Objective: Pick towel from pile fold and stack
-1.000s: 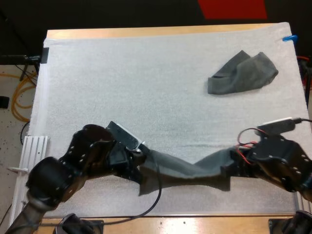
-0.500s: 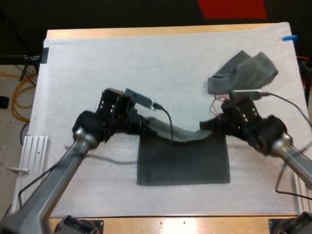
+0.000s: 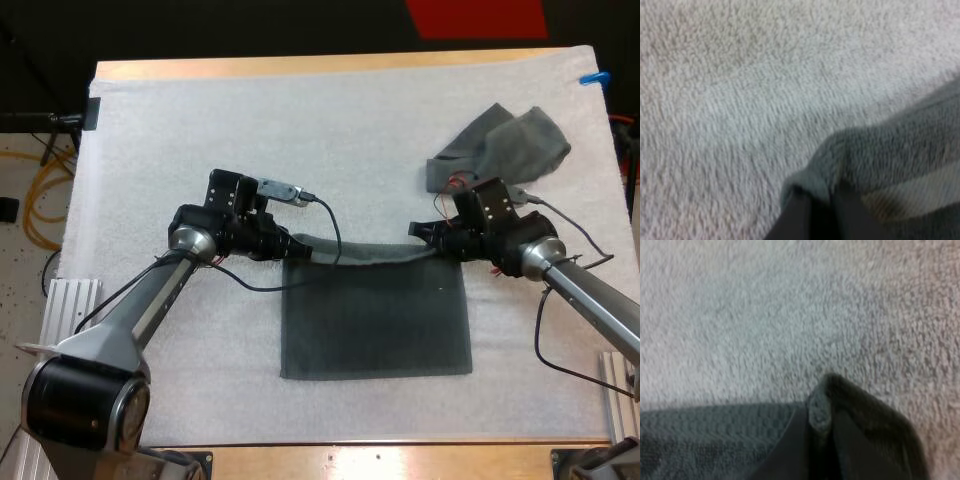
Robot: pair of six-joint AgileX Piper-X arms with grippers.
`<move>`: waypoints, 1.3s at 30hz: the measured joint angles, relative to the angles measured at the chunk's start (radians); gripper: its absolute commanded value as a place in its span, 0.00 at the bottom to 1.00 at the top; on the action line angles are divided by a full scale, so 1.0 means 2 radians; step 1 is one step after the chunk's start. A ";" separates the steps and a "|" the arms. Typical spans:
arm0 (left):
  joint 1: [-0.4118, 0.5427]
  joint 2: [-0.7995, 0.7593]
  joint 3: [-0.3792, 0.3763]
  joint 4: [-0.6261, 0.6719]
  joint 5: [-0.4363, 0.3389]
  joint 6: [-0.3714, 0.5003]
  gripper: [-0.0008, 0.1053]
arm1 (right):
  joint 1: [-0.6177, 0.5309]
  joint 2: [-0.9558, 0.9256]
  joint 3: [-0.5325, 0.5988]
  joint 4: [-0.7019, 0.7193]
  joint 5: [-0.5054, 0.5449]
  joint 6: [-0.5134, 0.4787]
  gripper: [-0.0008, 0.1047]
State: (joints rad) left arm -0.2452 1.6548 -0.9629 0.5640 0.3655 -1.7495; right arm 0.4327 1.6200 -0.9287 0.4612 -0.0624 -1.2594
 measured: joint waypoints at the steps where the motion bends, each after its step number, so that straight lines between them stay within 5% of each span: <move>1: 0.001 0.002 0.000 -0.003 0.001 0.000 0.01 | 0.000 0.001 0.000 -0.003 0.000 0.002 0.01; 15: 0.001 0.004 0.000 -0.039 0.003 0.000 0.06 | -0.014 0.001 0.000 -0.035 -0.034 0.014 0.01; 18: 0.001 0.004 0.000 -0.039 0.003 0.000 0.19 | -0.029 0.001 0.000 -0.056 -0.059 0.028 0.13; 22: 0.001 0.004 -0.002 -0.039 0.007 0.000 0.38 | -0.061 0.001 0.000 -0.089 -0.117 0.039 0.44; 25: 0.001 0.004 -0.014 -0.039 0.007 0.000 0.43 | -0.083 0.001 0.000 -0.115 -0.142 0.039 0.54; 31: 0.001 0.004 -0.066 -0.030 0.007 0.000 0.43 | -0.110 -0.002 0.000 -0.140 -0.147 0.033 0.54; 39: 0.001 -0.050 -0.092 -0.016 0.010 0.000 0.43 | -0.110 -0.065 0.000 -0.115 -0.150 -0.048 0.54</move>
State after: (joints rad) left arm -0.2440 1.5542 -1.1460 0.5330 0.3848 -1.7495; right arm 0.2130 1.4908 -0.9287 0.2320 -0.3622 -1.3550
